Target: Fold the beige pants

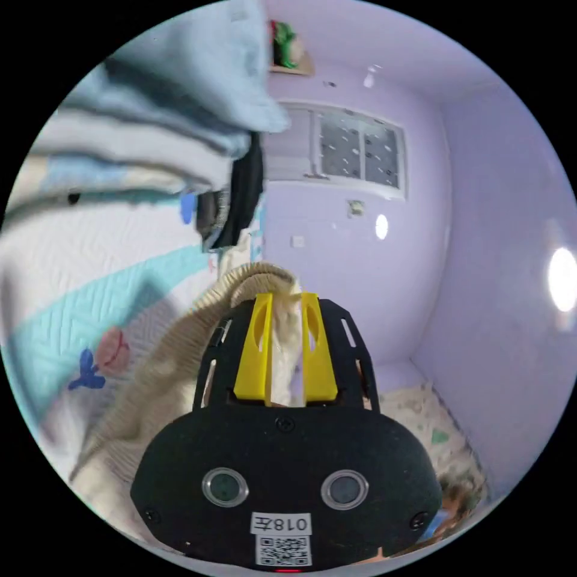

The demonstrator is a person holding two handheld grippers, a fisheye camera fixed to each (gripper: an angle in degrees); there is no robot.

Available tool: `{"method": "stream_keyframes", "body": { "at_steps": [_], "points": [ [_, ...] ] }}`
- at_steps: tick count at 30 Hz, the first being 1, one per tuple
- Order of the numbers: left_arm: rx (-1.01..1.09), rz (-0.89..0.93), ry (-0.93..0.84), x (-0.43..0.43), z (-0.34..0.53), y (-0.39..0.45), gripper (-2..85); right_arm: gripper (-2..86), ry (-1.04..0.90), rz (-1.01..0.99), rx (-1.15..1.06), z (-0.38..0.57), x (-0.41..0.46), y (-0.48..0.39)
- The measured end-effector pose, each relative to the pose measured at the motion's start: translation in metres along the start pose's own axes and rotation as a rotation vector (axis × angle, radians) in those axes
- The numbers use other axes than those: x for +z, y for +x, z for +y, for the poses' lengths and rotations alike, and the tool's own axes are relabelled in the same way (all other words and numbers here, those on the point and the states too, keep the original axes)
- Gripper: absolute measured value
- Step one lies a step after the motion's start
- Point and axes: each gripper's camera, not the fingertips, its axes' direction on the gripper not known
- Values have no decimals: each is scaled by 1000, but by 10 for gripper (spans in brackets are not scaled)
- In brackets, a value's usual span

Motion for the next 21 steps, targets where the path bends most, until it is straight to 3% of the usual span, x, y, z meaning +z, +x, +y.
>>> {"method": "stream_keyframes", "body": {
  "at_steps": [2,6,10,16,21],
  "points": [
    [-6,90,37,3,10,-18,76,102,31,-108,24,13,17,4],
    [237,128,-188,-15,23,6,80,93,51,-180,-108,44,-9,19],
    [419,-56,-262,-101,70,33,79,80,40,-156,-189,107,-90,75],
    [435,-407,-163,-217,142,16,79,65,139,-170,-3,215,-208,185],
    [356,-425,-235,-205,160,-15,88,57,198,-190,70,268,-251,221]
  ]
}}
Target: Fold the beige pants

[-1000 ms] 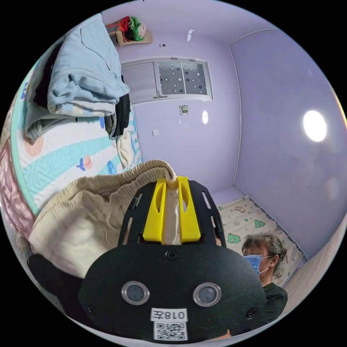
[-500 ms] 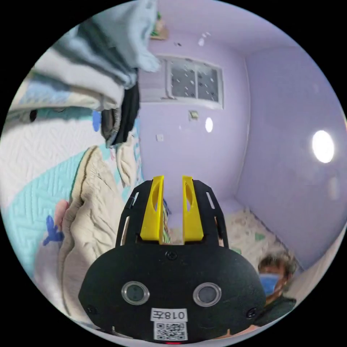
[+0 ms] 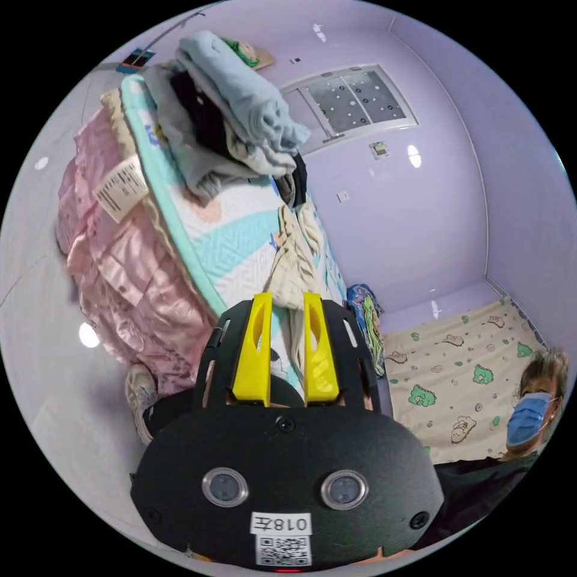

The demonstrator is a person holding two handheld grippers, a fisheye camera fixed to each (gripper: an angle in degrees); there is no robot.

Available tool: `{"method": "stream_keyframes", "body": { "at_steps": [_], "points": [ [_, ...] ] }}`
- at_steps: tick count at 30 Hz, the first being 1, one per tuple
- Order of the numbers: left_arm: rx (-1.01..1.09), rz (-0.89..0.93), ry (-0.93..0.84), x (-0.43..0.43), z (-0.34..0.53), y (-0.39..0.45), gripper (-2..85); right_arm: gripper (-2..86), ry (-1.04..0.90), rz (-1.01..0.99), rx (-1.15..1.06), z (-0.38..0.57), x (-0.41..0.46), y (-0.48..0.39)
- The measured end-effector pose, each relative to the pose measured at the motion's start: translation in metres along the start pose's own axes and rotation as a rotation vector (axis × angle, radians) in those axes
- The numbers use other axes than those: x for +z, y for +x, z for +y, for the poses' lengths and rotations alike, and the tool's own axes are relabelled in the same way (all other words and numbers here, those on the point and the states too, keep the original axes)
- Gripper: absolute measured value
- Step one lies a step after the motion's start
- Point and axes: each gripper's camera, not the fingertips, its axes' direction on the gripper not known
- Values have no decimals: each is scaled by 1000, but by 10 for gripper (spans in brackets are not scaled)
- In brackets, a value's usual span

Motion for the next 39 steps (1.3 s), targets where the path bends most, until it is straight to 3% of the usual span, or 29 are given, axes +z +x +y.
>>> {"method": "stream_keyframes", "body": {
  "at_steps": [5,10,15,25,31,39],
  "points": [
    [-71,110,-178,67,-10,6,108,50,4,-12,16,18,-13,3],
    [-141,33,-213,104,-23,8,118,50,-34,69,0,23,-8,-1],
    [-95,39,-225,124,-31,23,33,66,-12,161,43,11,-1,11],
    [-25,-1,-146,56,-51,52,-7,75,-118,354,47,-45,40,13],
    [-3,-1,-175,40,-69,68,-7,100,-71,230,118,-47,29,18],
    [22,4,-196,24,-102,87,-7,111,-81,218,131,-63,27,17]
  ]
}}
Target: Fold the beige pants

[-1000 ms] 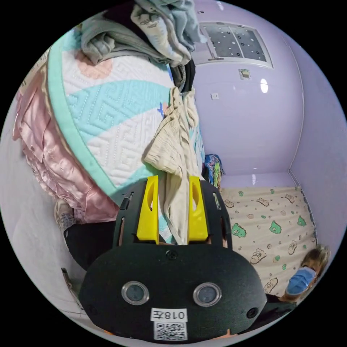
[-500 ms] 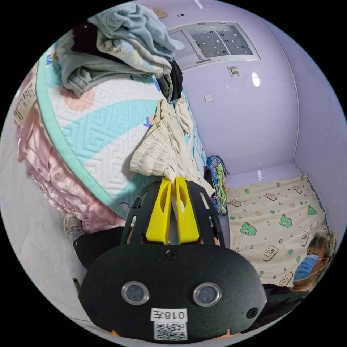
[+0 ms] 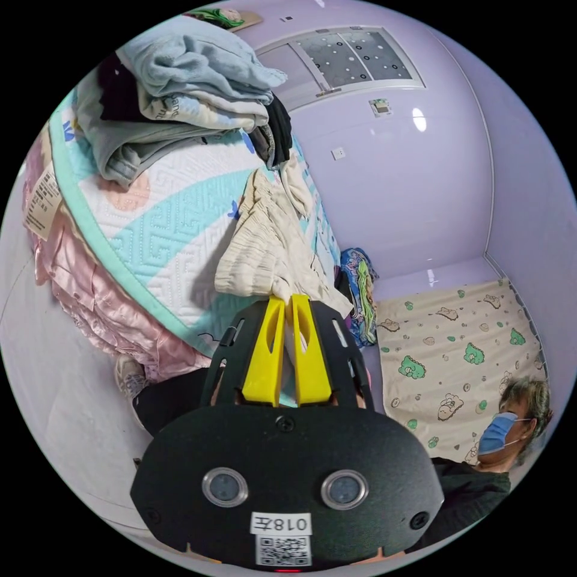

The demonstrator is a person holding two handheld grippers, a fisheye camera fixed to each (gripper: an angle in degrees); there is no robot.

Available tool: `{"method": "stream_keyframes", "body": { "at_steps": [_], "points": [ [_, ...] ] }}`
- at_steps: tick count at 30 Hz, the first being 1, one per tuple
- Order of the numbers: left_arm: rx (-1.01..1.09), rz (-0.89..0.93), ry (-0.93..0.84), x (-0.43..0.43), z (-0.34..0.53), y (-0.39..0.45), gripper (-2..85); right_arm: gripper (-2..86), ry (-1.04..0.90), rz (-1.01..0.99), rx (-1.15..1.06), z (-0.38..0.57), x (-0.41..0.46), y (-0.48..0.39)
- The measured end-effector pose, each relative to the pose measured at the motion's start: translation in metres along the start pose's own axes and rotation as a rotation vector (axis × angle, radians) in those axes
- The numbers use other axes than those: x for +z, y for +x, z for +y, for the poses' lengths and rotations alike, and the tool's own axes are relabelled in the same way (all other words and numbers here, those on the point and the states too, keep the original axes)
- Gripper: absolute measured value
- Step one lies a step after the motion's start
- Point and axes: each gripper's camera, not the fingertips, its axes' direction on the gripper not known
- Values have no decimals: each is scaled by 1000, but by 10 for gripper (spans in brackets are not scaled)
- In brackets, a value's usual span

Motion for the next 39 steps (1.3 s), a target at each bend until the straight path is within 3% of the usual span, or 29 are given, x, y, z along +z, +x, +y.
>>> {"method": "stream_keyframes", "body": {
  "at_steps": [3,5,14,18,22,25,30,35,39],
  "points": [
    [14,-2,-1,-10,-11,9,-7,101,-8,62,-48,-1,-1,-13],
    [15,-5,-5,-16,-19,12,-7,28,-26,179,-82,-5,0,-24],
    [102,-23,-91,-54,-77,56,-7,-3,-71,70,-433,-40,-44,-145],
    [63,-34,-195,-59,-74,42,-8,-4,-111,152,-353,-46,-53,-112],
    [-56,-25,-205,-62,-67,11,-9,-4,-174,196,-139,-40,-46,-43],
    [-40,-37,-191,-67,-82,26,-9,-4,-138,152,-160,-41,-53,-56],
    [65,-108,-220,-73,-112,79,-9,-2,-115,126,-414,-47,-68,-133],
    [-24,-104,-225,-72,-120,80,-6,22,-238,274,-220,-54,-61,-93],
    [-104,-87,-85,-109,-118,94,16,67,-127,257,-179,-44,-94,-88]
  ]
}}
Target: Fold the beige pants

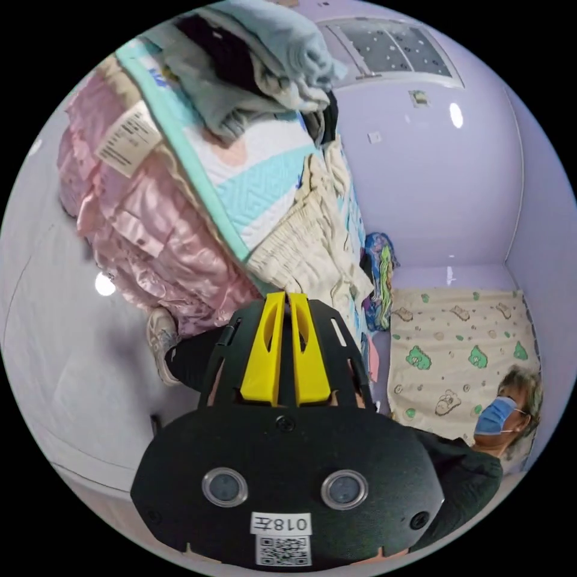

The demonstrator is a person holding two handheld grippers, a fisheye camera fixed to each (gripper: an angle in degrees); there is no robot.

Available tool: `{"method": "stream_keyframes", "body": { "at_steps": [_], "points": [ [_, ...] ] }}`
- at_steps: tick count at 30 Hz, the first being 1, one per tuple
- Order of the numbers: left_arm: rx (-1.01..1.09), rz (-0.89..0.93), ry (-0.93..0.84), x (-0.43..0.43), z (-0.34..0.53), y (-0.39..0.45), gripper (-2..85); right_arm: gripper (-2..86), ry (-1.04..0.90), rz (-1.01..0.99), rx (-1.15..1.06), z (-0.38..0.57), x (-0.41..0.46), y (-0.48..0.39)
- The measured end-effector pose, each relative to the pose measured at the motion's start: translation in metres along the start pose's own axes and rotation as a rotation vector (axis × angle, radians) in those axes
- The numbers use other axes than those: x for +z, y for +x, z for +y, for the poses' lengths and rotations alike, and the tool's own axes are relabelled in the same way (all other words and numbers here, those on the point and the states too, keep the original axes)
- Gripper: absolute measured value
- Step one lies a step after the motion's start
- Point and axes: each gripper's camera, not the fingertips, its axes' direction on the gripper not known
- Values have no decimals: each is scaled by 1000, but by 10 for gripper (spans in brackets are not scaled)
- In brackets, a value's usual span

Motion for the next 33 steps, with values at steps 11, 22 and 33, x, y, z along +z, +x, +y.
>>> {"method": "stream_keyframes", "body": {
  "at_steps": [11,22,33],
  "points": [
    [881,-240,-232,198,-51,326,51,96,-33,-138,-339,-125,84,-186],
    [1342,-367,-367,441,-75,475,60,104,53,-37,-159,-265,167,-261],
    [1067,-359,-473,498,-145,433,58,19,24,176,-377,-288,166,-370]
  ]
}}
